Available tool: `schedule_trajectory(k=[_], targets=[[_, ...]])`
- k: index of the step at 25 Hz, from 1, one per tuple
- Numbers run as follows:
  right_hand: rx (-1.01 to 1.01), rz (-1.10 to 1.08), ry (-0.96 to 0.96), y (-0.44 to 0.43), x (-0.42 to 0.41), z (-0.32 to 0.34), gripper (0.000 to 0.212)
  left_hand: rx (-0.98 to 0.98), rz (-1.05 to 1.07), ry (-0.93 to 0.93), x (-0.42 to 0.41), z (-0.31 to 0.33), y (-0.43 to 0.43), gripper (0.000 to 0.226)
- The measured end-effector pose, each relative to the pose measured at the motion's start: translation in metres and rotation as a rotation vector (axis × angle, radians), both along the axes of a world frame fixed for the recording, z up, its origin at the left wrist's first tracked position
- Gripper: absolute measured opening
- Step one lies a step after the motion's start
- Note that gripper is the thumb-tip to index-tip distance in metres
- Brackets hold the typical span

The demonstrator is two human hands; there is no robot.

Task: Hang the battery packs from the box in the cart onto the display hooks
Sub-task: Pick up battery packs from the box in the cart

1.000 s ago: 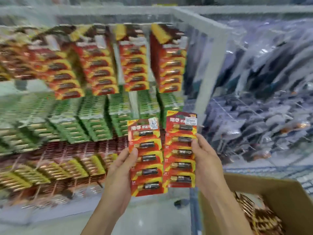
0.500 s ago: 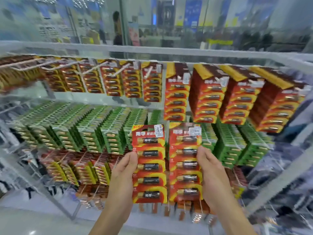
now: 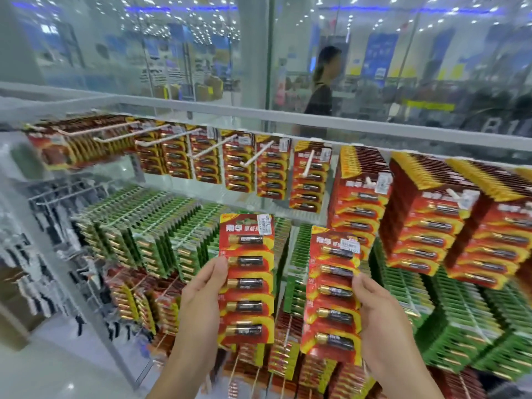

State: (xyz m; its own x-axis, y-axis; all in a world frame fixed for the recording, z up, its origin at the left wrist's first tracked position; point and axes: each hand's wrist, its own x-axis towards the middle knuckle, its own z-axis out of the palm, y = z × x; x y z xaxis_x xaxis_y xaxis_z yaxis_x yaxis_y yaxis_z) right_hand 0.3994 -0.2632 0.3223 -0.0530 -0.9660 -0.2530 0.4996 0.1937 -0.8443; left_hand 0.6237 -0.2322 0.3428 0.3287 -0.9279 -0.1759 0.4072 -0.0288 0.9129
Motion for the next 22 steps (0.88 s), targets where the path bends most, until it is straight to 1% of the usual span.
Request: schedule_trajectory(k=[1,2,3,4,6,8,11,12,14,18,21,22], targets=[[-0.006,0.017,-0.029,0.000,0.008,0.016,0.104,-0.030,0.006,-0.005,0.005,0.006,-0.006,0.029],[-0.025,0.037,-0.048,-0.003,0.012,0.024,0.072,-0.060,0.006,-0.013,0.010,0.013,-0.013,0.030],[-0.027,0.040,-0.035,-0.006,0.014,0.028,0.047,-0.085,0.005,-0.031,0.016,0.018,-0.021,0.030],[-0.040,0.063,-0.020,-0.013,0.014,0.024,0.035,-0.105,0.008,-0.054,0.021,0.024,-0.029,0.030],[-0.067,0.088,0.002,-0.021,0.016,0.022,0.031,-0.131,-0.002,-0.086,0.033,0.034,-0.047,0.030],[-0.086,0.065,0.004,-0.024,0.024,0.025,0.029,-0.154,-0.029,-0.108,0.043,0.041,-0.061,0.031],[-0.087,0.035,0.030,-0.029,0.033,0.026,0.015,-0.172,-0.085,-0.139,0.054,0.044,-0.074,0.032],[-0.089,0.031,0.019,-0.030,0.035,0.025,0.015,-0.179,-0.106,-0.140,0.056,0.045,-0.077,0.031],[-0.068,0.022,0.053,-0.031,0.042,0.024,0.018,-0.178,-0.137,-0.141,0.058,0.046,-0.081,0.032],[-0.041,-0.014,0.084,-0.033,0.047,0.019,0.017,-0.179,-0.155,-0.145,0.056,0.045,-0.091,0.033],[-0.047,-0.050,0.074,-0.030,0.052,0.026,0.010,-0.163,-0.183,-0.153,0.055,0.042,-0.105,0.032],[-0.058,-0.056,0.049,-0.030,0.053,0.028,0.025,-0.158,-0.194,-0.155,0.055,0.040,-0.113,0.033]])
